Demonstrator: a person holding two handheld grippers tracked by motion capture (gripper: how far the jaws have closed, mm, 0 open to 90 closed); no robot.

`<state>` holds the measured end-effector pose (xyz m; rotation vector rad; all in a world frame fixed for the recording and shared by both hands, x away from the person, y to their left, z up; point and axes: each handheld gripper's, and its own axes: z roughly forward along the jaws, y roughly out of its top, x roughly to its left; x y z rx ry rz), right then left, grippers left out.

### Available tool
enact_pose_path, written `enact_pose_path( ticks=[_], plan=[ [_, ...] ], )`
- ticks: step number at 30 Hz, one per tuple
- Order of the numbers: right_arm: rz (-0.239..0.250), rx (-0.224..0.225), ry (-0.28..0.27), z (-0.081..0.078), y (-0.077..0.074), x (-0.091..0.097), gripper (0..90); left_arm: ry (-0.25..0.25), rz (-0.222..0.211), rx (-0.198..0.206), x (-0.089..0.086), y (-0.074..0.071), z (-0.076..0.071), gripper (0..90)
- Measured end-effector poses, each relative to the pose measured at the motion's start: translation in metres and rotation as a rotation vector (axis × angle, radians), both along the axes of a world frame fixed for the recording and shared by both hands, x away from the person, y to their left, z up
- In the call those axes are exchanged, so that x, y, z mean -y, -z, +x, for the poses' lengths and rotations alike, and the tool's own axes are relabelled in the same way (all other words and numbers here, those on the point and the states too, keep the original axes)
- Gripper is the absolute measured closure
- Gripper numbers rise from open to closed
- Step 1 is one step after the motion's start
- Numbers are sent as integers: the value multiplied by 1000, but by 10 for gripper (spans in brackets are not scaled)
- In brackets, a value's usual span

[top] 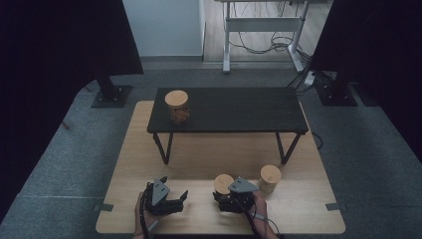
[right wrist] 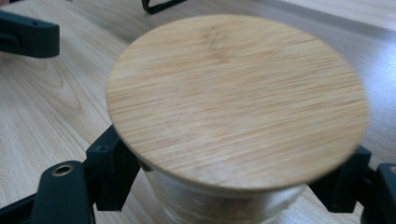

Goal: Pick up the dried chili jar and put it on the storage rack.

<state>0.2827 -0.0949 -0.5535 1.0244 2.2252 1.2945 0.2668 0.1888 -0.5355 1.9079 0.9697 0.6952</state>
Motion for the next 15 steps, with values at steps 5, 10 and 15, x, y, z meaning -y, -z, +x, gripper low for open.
enact_pose_path(
  ticks=[5, 10, 15],
  plan=[
    [2, -2, 3, 1, 0, 1, 249, -1, 2, 0, 0, 0, 0, 84],
    [10, 7, 11, 0, 1, 1, 251, -2, -1, -4, 0, 1, 0, 84],
    [26, 34, 24, -3, 1, 3, 252, -4, -1, -7, 0, 1, 0, 84]
  ],
)
